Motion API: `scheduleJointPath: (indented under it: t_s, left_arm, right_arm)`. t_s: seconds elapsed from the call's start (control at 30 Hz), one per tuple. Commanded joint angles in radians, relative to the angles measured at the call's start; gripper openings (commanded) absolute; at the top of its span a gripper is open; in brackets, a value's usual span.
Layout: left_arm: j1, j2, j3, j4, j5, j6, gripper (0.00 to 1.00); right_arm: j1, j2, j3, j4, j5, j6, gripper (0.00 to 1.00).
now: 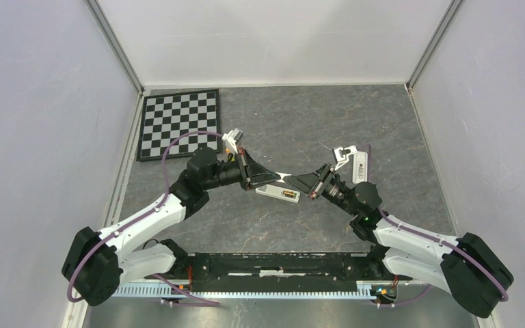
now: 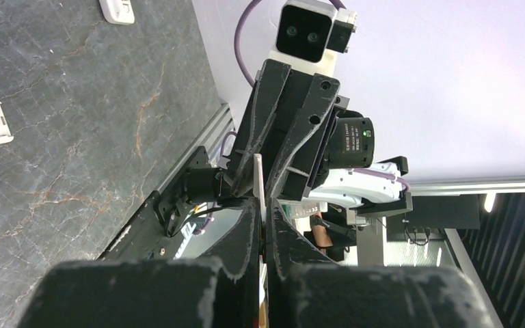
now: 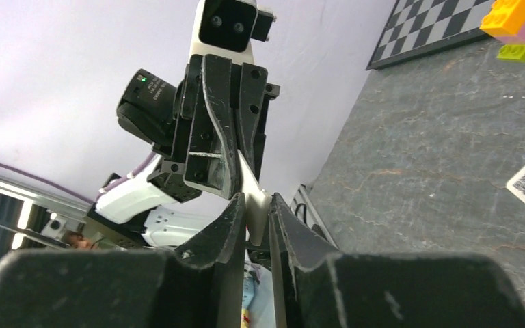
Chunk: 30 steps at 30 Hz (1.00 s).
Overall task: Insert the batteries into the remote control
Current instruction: Pick up the battery cover at the center of the board.
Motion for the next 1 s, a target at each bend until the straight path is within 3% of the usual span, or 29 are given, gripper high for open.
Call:
scheduleJointPath:
  t_s: [0.0, 0.1, 0.17, 0.23, 0.3, 0.4, 0.63, 0.77, 0.97]
  left_arm:
    - [-0.003, 0.014, 0.037, 0.018, 0.061, 0.021, 0.05]
    - [0.010, 0.007, 0.036, -0.008, 0.057, 0.033, 0.11]
    - [0.021, 0.002, 0.031, -0.026, 0.053, 0.044, 0.21]
    - [0.031, -0.008, 0.026, -0.048, 0.040, 0.059, 0.41]
    - [0.040, -0.017, 0.025, -0.097, 0.015, 0.091, 0.71]
    - [0.066, -0.027, 0.039, -0.268, -0.055, 0.180, 0.97]
    - [0.123, 0.005, 0.043, -0.543, -0.271, 0.331, 1.00]
    - [0.125, 0.077, 0.029, -0.543, -0.297, 0.349, 0.99]
    - [0.125, 0.165, 0.015, -0.500, -0.302, 0.384, 0.84]
  right_arm:
    - [0.009, 0.017, 0.010, 0.161, -0.067, 0.030, 0.17]
    - [0.008, 0.007, 0.006, 0.138, -0.051, 0.014, 0.04]
    - [0.006, -0.015, 0.010, 0.082, -0.032, -0.015, 0.00]
    - [0.004, -0.042, 0.012, 0.002, -0.006, -0.052, 0.00]
    - [0.002, -0.071, 0.014, -0.077, 0.030, -0.095, 0.00]
    - [0.002, -0.121, 0.015, -0.250, 0.114, -0.141, 0.00]
    - [0.002, -0.132, -0.001, -0.513, 0.305, -0.128, 0.00]
    - [0.002, -0.079, 0.008, -0.595, 0.363, -0.107, 0.00]
    - [0.001, -0.016, -0.015, -0.552, 0.396, -0.106, 0.00]
